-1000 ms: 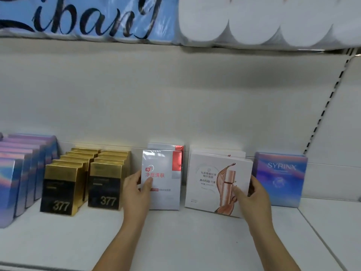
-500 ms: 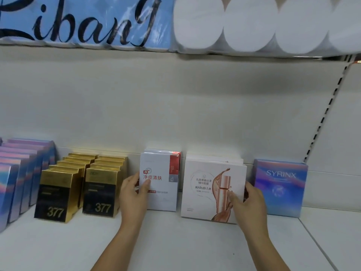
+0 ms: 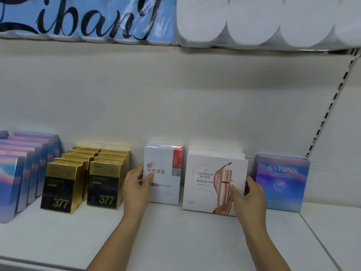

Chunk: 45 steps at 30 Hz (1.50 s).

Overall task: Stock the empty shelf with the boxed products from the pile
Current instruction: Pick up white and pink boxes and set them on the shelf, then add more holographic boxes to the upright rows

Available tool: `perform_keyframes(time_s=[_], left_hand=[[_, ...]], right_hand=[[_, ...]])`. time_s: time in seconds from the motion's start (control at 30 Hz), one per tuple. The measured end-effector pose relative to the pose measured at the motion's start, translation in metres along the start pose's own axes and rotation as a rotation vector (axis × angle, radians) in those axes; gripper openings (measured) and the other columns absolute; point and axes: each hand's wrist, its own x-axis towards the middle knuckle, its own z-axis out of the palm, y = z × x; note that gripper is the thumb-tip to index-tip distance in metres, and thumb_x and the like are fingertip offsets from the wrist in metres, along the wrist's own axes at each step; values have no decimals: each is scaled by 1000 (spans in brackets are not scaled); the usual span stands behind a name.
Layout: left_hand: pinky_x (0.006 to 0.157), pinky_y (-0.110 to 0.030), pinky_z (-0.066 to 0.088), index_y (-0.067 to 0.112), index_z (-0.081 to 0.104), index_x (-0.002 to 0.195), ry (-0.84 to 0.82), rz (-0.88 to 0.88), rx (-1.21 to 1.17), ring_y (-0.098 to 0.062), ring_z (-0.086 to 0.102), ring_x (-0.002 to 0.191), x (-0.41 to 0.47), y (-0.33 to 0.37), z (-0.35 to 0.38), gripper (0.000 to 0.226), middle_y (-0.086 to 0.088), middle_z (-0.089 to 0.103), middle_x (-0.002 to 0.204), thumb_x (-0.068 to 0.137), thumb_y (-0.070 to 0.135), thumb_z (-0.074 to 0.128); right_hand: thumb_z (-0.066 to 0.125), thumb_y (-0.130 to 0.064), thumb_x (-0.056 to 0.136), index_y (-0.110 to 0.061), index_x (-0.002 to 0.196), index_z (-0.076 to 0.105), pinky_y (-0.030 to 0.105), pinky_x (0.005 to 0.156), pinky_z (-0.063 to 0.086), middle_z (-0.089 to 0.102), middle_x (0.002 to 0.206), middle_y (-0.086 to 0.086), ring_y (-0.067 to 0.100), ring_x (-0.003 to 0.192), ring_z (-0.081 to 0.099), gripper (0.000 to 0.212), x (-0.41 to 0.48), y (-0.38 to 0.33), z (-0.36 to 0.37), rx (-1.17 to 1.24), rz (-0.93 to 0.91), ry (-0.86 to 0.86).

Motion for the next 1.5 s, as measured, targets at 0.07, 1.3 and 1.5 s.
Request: perform_keyframes(time_s=[0.07,1.3,1.5], left_hand=[[74,-26,54,26,55,141,9,-14,23,-17,57,112,-3,6,-2,47,-2,57,138,96,31,66],[106,-19,36,35,42,149,-716,136,-435,2,43,139,-316,70,-68,70,24,49,149,83,55,52],[115,-37,36,38,47,145,-814,117,-434,2,46,137,-373,111,-22,65,26,52,145,83,55,56]], right_hand=[[69,-24,94,-24,145,48,46,95,55,52,140,3,24,130,54,55,-4,-3,-4,15,-3,-12],[65,-9,96,-38,145,47,36,116,36,52,146,-22,0,138,45,59,-243,34,-238,270,-177,-196],[63,-9,96,-36,144,48,37,115,39,55,143,-22,-2,134,49,57,-256,58,-324,260,-132,-49]])
